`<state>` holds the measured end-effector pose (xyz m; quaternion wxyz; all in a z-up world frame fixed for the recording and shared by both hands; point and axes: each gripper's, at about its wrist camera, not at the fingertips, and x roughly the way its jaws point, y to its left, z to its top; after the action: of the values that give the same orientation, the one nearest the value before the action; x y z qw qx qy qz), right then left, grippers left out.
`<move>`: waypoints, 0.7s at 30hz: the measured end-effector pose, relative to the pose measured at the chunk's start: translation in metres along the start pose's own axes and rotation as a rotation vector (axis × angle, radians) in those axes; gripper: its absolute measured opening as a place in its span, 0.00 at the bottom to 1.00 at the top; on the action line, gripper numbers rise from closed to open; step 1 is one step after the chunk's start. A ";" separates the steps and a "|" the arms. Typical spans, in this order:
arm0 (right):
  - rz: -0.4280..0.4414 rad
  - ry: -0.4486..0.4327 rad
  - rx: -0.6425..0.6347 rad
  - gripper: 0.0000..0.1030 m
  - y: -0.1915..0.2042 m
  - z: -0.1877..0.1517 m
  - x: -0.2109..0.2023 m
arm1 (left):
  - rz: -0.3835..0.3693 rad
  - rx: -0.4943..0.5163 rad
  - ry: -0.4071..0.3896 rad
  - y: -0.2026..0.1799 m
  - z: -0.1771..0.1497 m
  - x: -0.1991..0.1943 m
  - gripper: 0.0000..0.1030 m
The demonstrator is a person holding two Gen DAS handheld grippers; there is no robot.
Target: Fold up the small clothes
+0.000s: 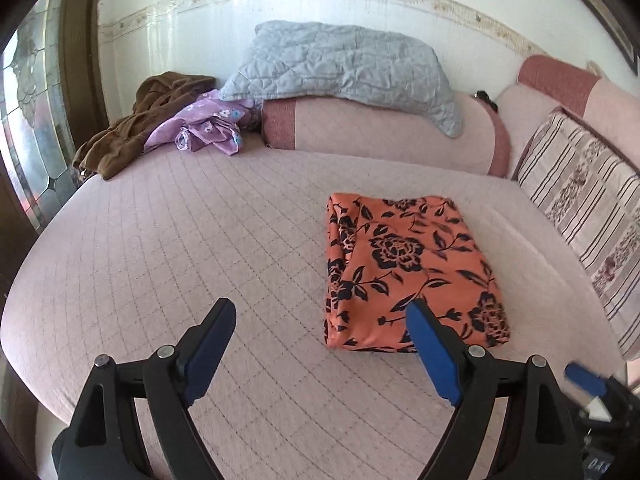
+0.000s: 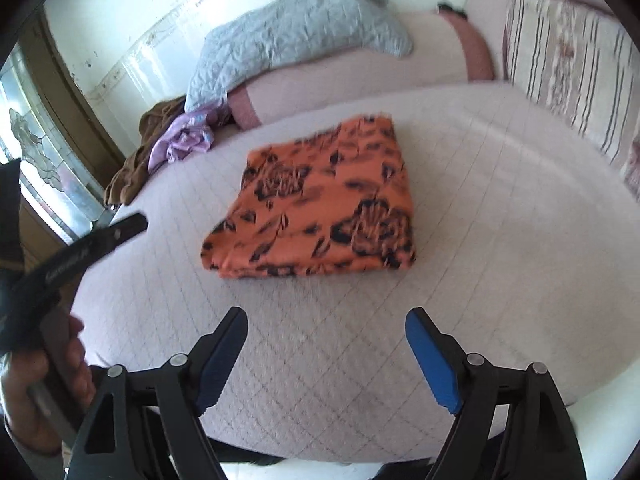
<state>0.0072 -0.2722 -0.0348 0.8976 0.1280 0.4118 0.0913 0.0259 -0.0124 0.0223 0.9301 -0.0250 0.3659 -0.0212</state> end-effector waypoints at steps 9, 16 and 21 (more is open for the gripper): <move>-0.202 -0.183 -0.197 1.00 0.038 0.027 -0.036 | 0.057 0.055 -0.036 -0.011 0.001 -0.027 0.91; -0.182 -0.081 -0.211 1.00 0.041 0.020 -0.014 | 0.046 0.066 -0.042 -0.021 0.000 -0.036 0.97; -0.183 -0.060 -0.209 1.00 0.037 0.019 -0.007 | 0.060 0.084 -0.046 -0.032 0.002 -0.036 0.97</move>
<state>0.0152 -0.2422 -0.0062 0.9225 -0.0017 0.3831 0.0476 0.0002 -0.0426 0.0498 0.9386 0.0244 0.3440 -0.0081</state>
